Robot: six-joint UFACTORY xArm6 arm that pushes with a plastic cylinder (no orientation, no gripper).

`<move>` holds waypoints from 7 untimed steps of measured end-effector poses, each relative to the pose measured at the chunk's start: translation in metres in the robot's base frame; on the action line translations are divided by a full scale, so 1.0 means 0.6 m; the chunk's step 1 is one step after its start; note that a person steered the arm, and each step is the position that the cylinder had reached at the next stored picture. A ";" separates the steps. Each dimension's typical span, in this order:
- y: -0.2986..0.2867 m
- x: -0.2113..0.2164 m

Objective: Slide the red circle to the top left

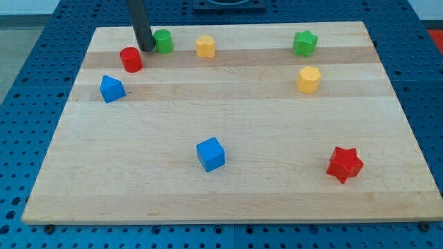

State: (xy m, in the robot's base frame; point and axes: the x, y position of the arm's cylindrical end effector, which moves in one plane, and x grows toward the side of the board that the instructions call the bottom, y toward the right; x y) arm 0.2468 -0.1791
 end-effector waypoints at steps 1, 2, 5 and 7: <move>0.003 -0.032; 0.087 0.016; 0.049 0.088; -0.027 0.117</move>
State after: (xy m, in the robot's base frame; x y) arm 0.3171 -0.1953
